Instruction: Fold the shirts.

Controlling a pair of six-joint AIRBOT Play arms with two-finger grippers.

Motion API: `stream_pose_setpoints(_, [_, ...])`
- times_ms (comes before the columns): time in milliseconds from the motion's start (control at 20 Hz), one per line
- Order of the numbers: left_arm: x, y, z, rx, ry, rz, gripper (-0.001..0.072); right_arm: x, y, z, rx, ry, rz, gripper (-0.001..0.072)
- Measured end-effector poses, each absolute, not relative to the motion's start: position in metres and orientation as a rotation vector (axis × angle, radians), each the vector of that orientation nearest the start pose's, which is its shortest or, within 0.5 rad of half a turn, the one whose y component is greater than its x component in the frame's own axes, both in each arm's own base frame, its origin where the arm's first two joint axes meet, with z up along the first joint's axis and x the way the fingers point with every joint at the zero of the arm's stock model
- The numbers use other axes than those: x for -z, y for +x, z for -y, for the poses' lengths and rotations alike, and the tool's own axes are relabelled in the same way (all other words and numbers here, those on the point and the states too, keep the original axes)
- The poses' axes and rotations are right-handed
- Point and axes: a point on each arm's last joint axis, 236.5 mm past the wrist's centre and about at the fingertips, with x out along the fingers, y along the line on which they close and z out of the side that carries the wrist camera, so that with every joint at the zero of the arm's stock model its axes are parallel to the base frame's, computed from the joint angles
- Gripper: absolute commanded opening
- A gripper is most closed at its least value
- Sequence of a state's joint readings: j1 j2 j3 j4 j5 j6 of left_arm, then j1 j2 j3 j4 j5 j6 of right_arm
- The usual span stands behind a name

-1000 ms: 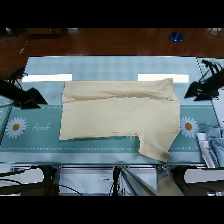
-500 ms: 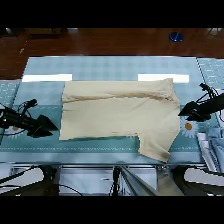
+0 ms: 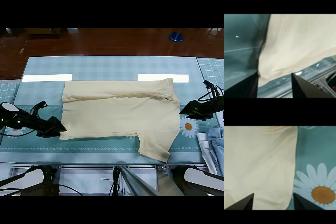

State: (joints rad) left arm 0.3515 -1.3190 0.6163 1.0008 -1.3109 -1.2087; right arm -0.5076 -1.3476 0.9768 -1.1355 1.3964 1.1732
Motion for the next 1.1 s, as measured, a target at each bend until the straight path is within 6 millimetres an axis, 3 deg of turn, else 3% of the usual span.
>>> stream_pose_setpoints(50, [0.108, 0.211, 0.056, 0.3, -0.7, -1.732, 0.0383, 0.049, 0.29, 0.048, -0.185, 0.536, -1.516, 0.0531])
stream_pose_setpoints(100, [0.111, 0.213, 0.058, 0.295, -0.683, -1.727, 0.0169, 0.047, 0.291, 0.049, -0.184, 0.533, -1.507, 0.0531])
stream_pose_setpoints(150, [0.116, 0.218, 0.059, 0.286, -0.662, -1.715, 0.0029, 0.044, 0.291, 0.049, -0.183, 0.531, -1.499, 0.0531])
stream_pose_setpoints(500, [0.121, 0.217, 0.072, 0.309, -0.623, -1.733, 0.0021, 0.035, 0.285, 0.056, -0.144, 0.516, -1.492, 0.0533])
stream_pose_setpoints(750, [0.122, 0.216, 0.071, 0.323, -0.61, -1.732, 0.0021, 0.055, 0.24, 0.064, -0.085, 0.649, -1.58, 0.0531])
stream_pose_setpoints(900, [0.122, 0.216, 0.071, 0.329, -0.605, -1.73, 0.0021, 0.071, 0.212, 0.054, -0.066, 0.727, -1.617, 0.0529])
stream_pose_setpoints(1100, [0.122, 0.216, 0.071, 0.333, -0.601, -1.729, 0.0021, 0.092, 0.195, 0.039, -0.052, 0.781, -1.612, 0.0527])
